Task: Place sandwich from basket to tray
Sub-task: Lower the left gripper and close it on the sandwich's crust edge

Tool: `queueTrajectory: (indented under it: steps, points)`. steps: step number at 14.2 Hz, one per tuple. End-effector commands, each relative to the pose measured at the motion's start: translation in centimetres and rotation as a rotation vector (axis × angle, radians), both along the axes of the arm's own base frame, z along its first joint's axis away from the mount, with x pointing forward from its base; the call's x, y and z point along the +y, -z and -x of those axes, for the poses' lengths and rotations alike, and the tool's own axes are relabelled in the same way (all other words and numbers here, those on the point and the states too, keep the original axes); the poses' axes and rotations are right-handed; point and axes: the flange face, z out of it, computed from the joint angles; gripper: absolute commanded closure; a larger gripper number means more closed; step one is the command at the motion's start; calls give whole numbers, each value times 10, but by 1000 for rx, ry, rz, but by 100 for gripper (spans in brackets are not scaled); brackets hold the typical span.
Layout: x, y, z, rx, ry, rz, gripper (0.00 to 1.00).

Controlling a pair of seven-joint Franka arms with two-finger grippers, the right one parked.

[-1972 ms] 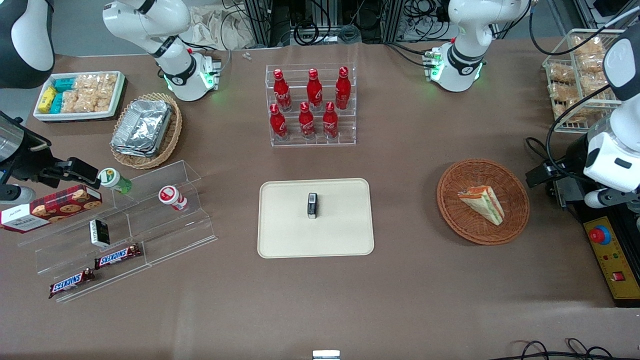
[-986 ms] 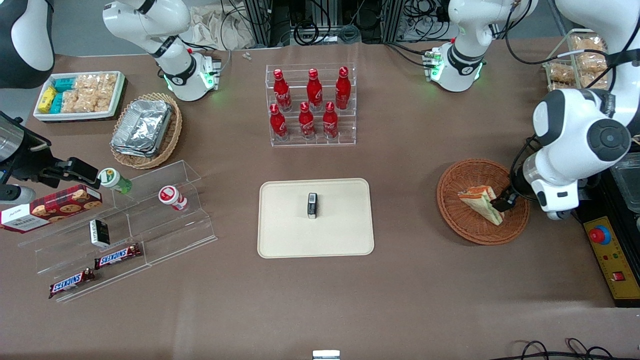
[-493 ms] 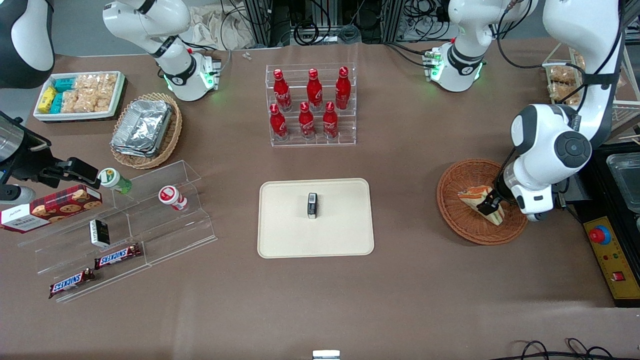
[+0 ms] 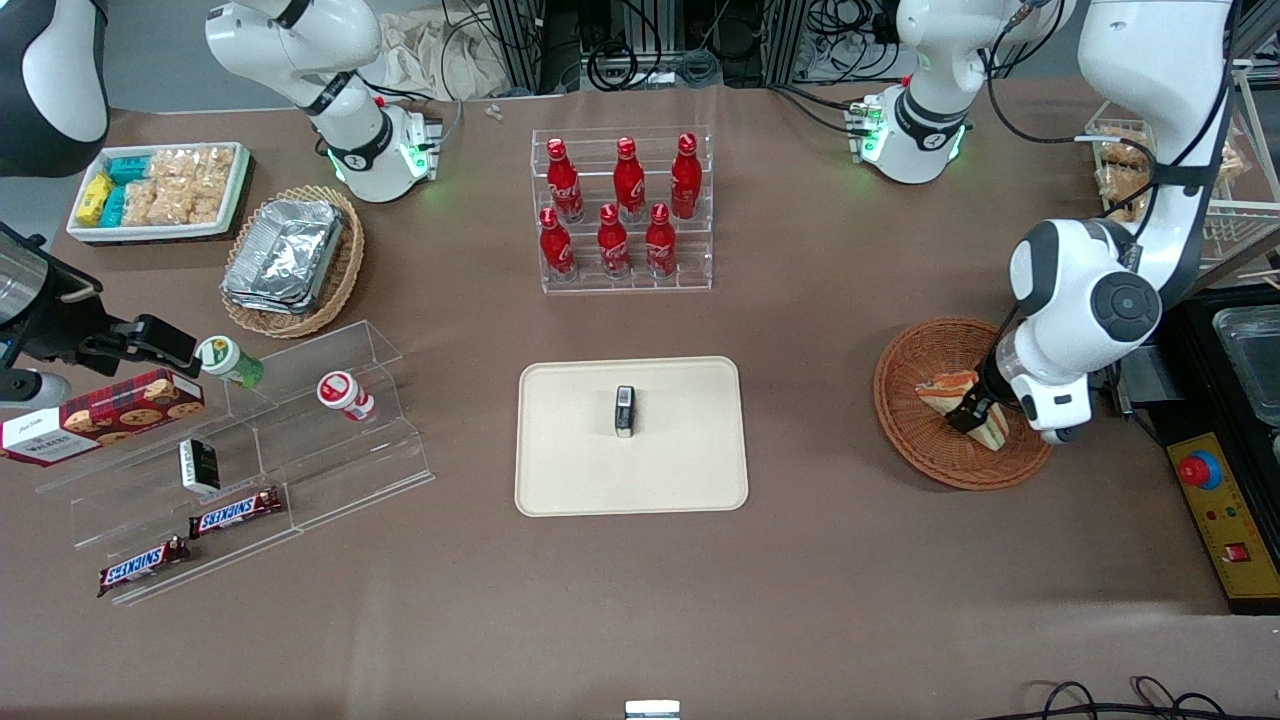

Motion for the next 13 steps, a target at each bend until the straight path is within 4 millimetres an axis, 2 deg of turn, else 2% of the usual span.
queueTrajectory:
  steps: [1, 4, 6, 7, 10, 11, 12, 13]
  points:
    - [4, 9, 5, -12, -26, -13, 1]
    - [5, 17, 4, -8, -18, -19, 1]
    - [6, 30, 4, -2, -16, -18, 1]
    - [12, 35, 4, 1, -28, -20, 1]
    - [17, 37, 3, 1, -17, -36, 4]
    - [17, 38, 3, 2, -9, -40, 11]
    - [17, 37, 3, 0, 2, -48, 31]
    - [17, 35, 3, -3, 5, -51, 57]
